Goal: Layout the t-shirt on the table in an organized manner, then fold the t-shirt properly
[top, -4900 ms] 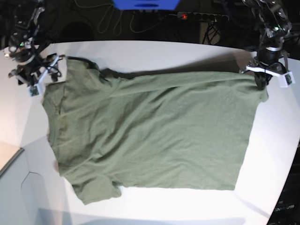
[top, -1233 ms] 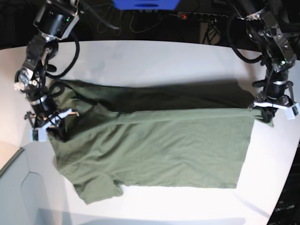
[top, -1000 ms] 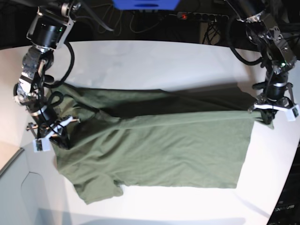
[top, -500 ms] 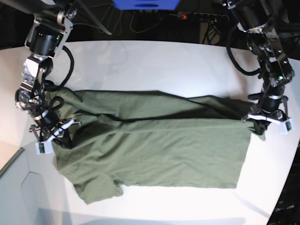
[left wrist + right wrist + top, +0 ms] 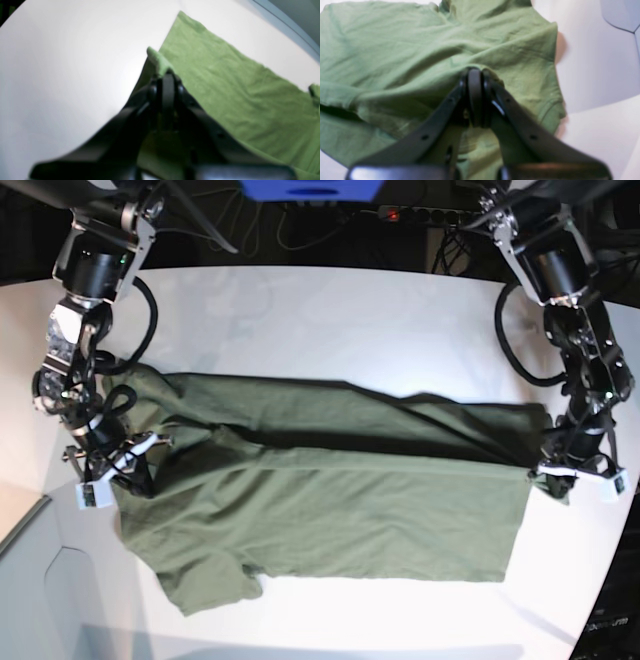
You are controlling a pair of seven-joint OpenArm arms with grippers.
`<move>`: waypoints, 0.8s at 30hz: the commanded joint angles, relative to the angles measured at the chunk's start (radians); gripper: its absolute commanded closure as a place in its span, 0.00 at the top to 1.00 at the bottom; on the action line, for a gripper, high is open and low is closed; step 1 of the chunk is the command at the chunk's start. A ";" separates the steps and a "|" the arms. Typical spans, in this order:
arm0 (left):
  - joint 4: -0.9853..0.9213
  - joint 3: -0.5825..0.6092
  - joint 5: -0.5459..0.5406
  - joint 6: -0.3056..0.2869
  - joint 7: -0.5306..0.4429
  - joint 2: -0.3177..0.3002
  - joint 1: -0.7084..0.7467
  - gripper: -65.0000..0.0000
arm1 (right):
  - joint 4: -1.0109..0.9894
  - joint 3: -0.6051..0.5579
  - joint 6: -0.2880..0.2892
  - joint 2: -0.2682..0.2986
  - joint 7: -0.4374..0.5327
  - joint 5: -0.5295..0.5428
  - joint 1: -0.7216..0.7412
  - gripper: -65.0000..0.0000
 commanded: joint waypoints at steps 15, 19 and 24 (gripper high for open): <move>-0.014 -0.004 -0.010 -0.003 -0.024 -0.006 0.021 0.79 | 0.028 0.118 0.003 0.001 0.026 -0.122 -0.001 0.60; -0.017 -0.010 -0.009 -0.003 -0.025 -0.012 0.066 0.79 | 0.091 0.127 0.003 0.004 0.031 -0.122 -0.070 0.61; -0.037 -0.010 -0.009 -0.006 -0.028 -0.014 0.095 0.79 | 0.186 0.127 0.003 -0.012 0.034 -0.121 -0.170 0.61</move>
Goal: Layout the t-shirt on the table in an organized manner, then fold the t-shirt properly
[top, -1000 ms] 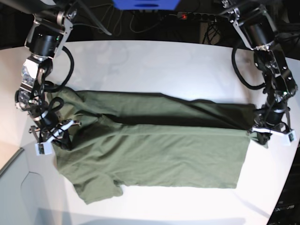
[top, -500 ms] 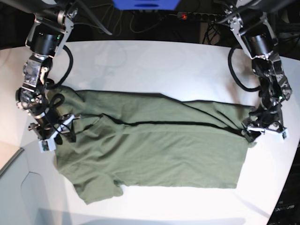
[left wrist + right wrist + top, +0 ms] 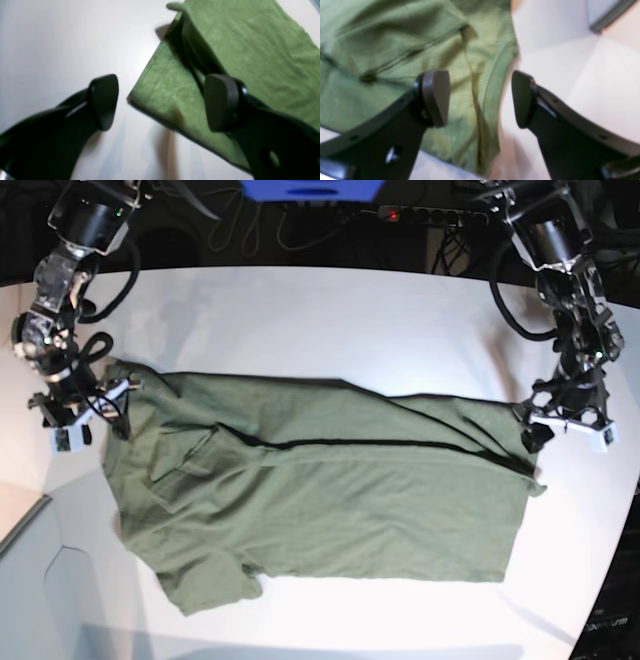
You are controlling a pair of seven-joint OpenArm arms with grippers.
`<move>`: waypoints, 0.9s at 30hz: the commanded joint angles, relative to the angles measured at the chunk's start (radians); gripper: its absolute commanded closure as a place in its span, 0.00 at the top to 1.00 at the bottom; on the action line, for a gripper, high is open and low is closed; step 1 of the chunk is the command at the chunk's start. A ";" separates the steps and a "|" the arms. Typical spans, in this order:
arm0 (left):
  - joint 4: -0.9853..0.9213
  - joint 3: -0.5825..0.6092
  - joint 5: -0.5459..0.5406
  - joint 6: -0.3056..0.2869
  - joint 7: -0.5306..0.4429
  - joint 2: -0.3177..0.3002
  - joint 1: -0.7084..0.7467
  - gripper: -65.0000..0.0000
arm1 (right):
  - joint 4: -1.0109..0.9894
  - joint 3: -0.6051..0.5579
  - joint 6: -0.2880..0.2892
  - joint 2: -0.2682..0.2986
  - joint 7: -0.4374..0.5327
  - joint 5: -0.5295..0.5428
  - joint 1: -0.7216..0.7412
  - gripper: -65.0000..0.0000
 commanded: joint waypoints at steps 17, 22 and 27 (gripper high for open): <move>-0.302 0.009 -0.011 -0.014 -0.184 -0.053 -0.109 0.64 | 0.089 0.095 0.003 -0.009 0.028 0.015 -0.111 0.61; -0.303 0.009 -0.011 -0.015 -0.184 -0.050 -0.109 0.16 | -0.007 0.117 0.003 0.008 0.023 0.015 -0.082 0.61; -0.303 0.009 -0.011 -0.012 -0.183 -0.048 -0.103 0.01 | -0.016 0.120 0.003 0.001 0.025 0.015 -0.079 0.61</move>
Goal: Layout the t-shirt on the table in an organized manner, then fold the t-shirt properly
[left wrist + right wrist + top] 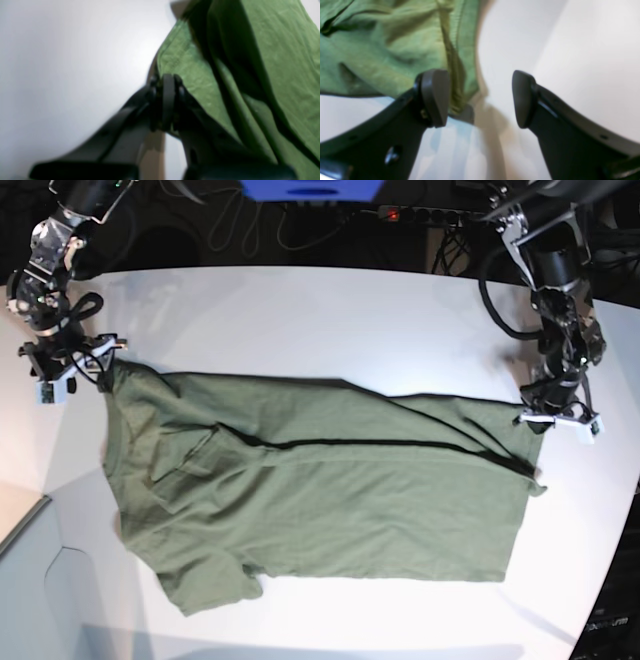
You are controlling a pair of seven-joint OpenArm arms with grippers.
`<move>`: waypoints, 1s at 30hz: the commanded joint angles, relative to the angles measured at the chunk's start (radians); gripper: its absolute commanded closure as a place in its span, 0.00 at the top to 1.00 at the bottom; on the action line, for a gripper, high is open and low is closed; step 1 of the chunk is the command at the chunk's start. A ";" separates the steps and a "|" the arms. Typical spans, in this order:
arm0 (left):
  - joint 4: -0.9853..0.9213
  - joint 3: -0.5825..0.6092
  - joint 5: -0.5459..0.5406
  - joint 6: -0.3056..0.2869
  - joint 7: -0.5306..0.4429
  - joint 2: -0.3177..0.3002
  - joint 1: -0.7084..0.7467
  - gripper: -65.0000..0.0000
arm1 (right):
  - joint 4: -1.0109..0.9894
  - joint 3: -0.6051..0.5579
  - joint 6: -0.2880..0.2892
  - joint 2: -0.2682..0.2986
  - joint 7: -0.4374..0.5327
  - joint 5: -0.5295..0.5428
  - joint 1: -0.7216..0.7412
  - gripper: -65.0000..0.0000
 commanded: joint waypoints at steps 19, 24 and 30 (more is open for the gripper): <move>0.016 0.000 -0.008 -0.008 -0.014 -0.019 0.031 0.00 | -0.077 -0.077 0.003 -0.006 0.023 0.014 0.037 0.61; 0.018 0.000 -0.008 -0.008 -0.014 -0.033 0.038 0.00 | -0.156 -0.074 0.003 0.020 0.028 0.014 0.060 0.56; 0.030 0.000 -0.008 -0.011 -0.012 -0.040 0.071 0.00 | -0.230 -0.072 0.003 0.060 0.031 0.014 0.083 0.08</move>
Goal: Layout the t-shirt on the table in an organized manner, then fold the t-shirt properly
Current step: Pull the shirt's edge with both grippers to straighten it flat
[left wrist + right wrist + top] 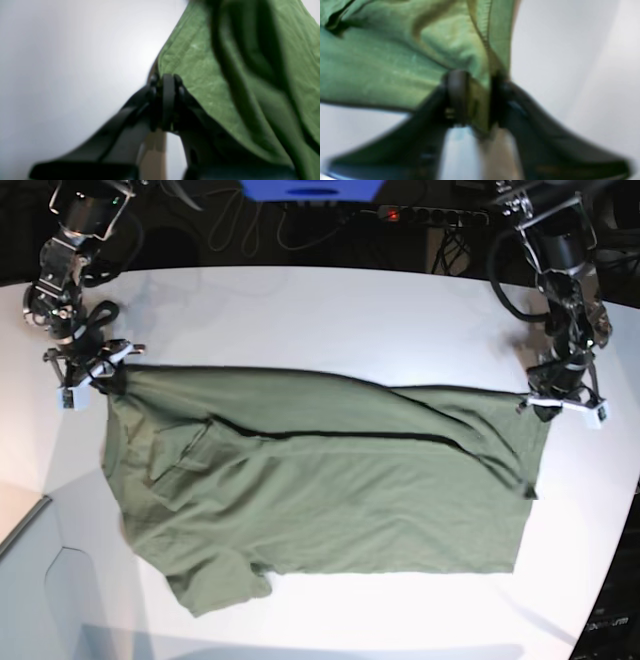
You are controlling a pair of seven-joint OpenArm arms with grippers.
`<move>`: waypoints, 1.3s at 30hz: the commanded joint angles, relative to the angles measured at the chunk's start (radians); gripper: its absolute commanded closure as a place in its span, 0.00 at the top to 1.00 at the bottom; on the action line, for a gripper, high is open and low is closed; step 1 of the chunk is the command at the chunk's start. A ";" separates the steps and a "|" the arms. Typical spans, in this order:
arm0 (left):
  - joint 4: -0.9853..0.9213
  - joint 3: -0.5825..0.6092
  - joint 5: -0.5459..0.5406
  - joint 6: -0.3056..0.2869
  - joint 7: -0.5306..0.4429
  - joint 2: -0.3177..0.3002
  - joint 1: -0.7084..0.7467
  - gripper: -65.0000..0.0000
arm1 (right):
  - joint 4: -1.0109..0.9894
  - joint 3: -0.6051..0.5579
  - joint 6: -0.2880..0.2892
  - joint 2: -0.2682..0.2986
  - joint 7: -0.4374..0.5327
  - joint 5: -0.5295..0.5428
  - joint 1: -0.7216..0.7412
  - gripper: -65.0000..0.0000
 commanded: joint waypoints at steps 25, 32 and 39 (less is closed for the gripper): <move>0.465 -0.013 0.005 0.016 0.311 -0.013 0.137 0.00 | 0.295 0.008 0.006 0.039 -0.030 -0.017 -0.016 0.00; 0.465 -0.108 0.005 0.014 0.311 0.034 0.211 0.00 | 0.309 0.008 0.006 0.039 -0.030 -0.015 -0.161 0.00; 0.477 -0.119 0.005 0.014 0.311 0.067 0.281 0.00 | 0.317 0.060 0.006 0.016 -0.019 -0.014 -0.262 0.00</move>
